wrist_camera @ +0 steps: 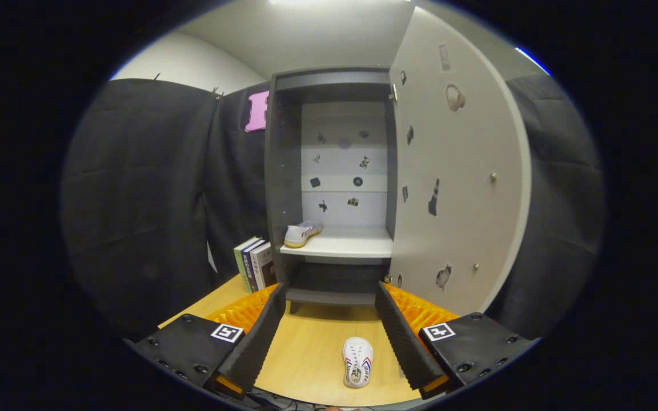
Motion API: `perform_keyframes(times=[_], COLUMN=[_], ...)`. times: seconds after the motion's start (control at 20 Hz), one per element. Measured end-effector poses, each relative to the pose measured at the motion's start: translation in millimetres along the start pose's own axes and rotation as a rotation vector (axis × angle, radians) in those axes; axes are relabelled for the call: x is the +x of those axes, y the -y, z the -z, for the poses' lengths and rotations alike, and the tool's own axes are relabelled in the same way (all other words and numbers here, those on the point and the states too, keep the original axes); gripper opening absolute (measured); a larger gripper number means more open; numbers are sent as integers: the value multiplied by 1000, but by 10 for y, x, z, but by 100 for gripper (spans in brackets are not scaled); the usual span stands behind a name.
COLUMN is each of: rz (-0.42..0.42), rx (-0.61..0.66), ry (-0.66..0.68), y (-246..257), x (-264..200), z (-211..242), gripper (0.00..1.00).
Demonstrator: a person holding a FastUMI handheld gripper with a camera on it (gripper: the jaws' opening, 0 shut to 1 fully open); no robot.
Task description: Open the shoe cabinet door, grab the shoes and put them into the shoe cabinet, then close the shoe cabinet door.
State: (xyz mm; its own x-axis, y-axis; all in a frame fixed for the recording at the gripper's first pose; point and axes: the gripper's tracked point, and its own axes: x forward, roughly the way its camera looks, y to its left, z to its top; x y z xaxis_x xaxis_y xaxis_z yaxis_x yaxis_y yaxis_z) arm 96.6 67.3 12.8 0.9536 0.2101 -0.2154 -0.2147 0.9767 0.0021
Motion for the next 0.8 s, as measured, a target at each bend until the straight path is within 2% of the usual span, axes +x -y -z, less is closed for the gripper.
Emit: perform_keyframes(times=[0.45, 0.8], rz=[-10, 14], rx=[-54, -148], ry=[-279, -531], y=[38, 304], x=[340, 330], z=[790, 1469], gripper=[99, 98])
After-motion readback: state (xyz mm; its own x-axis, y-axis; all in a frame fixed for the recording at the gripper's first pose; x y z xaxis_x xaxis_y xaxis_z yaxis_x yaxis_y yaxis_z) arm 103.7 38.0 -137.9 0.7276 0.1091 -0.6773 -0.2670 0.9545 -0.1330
